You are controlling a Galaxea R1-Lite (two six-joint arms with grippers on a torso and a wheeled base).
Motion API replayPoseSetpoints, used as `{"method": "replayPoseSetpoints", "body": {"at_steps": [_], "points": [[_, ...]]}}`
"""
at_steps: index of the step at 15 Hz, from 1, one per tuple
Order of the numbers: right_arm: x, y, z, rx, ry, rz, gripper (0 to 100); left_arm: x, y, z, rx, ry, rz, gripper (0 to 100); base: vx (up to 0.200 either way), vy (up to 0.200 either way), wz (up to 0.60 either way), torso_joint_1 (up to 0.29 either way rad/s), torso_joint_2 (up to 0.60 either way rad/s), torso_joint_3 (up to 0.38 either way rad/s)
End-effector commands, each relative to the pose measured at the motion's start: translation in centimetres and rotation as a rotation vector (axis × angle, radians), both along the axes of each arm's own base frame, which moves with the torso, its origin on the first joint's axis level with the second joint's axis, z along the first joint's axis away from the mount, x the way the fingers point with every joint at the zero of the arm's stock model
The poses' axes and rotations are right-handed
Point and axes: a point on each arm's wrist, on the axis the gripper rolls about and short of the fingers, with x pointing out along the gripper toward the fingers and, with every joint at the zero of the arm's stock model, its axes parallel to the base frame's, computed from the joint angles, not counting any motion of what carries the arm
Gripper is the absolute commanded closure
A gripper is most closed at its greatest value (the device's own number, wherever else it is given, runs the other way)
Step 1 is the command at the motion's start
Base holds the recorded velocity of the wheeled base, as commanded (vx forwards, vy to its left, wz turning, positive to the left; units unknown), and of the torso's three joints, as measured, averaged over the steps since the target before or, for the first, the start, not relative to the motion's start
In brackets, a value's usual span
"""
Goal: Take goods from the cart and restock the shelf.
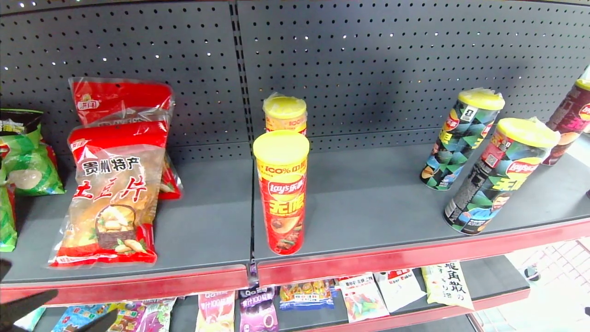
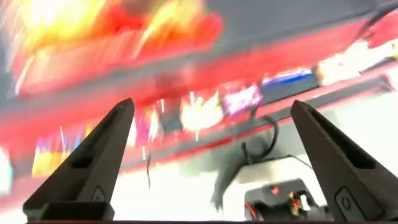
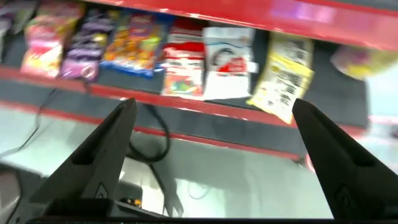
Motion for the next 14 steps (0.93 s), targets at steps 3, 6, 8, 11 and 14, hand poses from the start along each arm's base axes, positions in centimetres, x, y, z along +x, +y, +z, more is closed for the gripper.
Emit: {"method": "replayPoseSetpoints", "body": {"at_steps": [3, 6, 8, 11, 14], "points": [[-1.9, -0.7, -0.8, -0.001, -0.053, -0.270, 0, -4.7, 1.2, -2.1, -0.049, -0.075, 0.197, 0, 0.000, 0.000, 0.00, 0.000, 0.00, 0.000], [-3.3, -0.7, -3.2, -0.003, -0.090, -0.324, 0, -5.2, 1.4, -3.9, -0.040, -0.042, 0.273, 0, 0.000, 0.000, 0.00, 0.000, 0.00, 0.000], [-4.3, -0.6, -4.1, -0.005, -0.162, -0.285, 0, -6.3, 1.5, -5.4, -0.046, -0.079, 0.280, 0, 0.000, 0.000, 0.00, 0.000, 0.00, 0.000], [-5.4, -0.6, -4.4, 0.007, -0.286, -0.281, 0, -7.9, 1.4, -5.6, -0.107, -0.240, 0.161, 0, 0.000, 0.000, 0.00, 0.000, 0.00, 0.000], [-6.0, -0.8, -5.0, 0.020, -0.373, -0.287, 0, -8.7, 1.5, -6.2, -0.094, -0.391, 0.033, 0, 0.000, 0.000, 0.00, 0.000, 0.00, 0.000]]}}
